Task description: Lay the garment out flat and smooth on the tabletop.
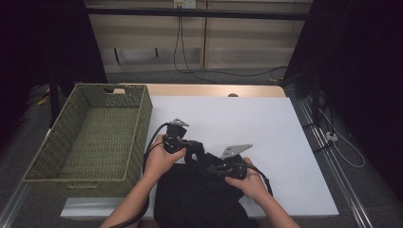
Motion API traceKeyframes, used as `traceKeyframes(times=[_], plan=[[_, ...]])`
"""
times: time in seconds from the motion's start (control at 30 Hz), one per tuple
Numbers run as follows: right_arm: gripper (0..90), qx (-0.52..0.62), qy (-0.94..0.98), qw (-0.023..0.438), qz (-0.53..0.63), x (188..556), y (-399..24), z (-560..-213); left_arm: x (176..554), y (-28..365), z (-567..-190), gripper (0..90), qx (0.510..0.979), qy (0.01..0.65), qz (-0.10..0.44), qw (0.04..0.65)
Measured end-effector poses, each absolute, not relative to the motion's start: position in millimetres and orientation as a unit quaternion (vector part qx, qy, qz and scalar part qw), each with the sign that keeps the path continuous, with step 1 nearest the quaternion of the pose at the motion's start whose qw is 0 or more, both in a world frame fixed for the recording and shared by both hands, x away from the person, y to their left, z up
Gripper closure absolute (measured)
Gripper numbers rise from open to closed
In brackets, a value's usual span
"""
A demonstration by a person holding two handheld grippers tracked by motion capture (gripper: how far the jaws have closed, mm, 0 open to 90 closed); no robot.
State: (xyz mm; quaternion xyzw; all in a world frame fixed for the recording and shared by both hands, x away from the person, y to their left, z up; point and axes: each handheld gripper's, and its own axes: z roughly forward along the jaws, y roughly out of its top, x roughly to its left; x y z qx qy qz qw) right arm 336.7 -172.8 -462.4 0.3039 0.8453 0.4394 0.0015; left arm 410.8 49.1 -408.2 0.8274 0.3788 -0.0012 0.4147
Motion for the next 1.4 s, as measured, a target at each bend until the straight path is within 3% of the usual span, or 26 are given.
traceKeyframes(times=[0.47, 0.6, 0.83, 1.1, 1.4], plan=[[88.0, 0.238, 0.855, -0.084, 0.452, 296.5, -154.9, -462.8, 390.5, 49.9, -401.2, 88.3, 0.843, 0.366, -0.033, 0.392], [87.8, 0.242, 0.855, -0.084, 0.451, 292.6, -155.2, -461.6, 388.5, 48.7, -398.9, 88.2, 0.847, 0.361, -0.031, 0.39], [87.8, 0.339, 0.805, -0.019, 0.487, 310.2, -193.7, -440.4, 400.4, 51.2, -385.2, 88.1, 0.838, 0.373, -0.005, 0.399], [87.9, 0.433, 0.725, 0.093, 0.528, 352.0, -260.0, -373.8, 426.6, 59.1, -338.8, 88.2, 0.815, 0.39, 0.048, 0.425], [87.9, 0.462, 0.696, 0.169, 0.524, 393.5, -279.0, -317.4, 451.4, 61.3, -302.4, 88.2, 0.796, 0.408, 0.084, 0.439]])
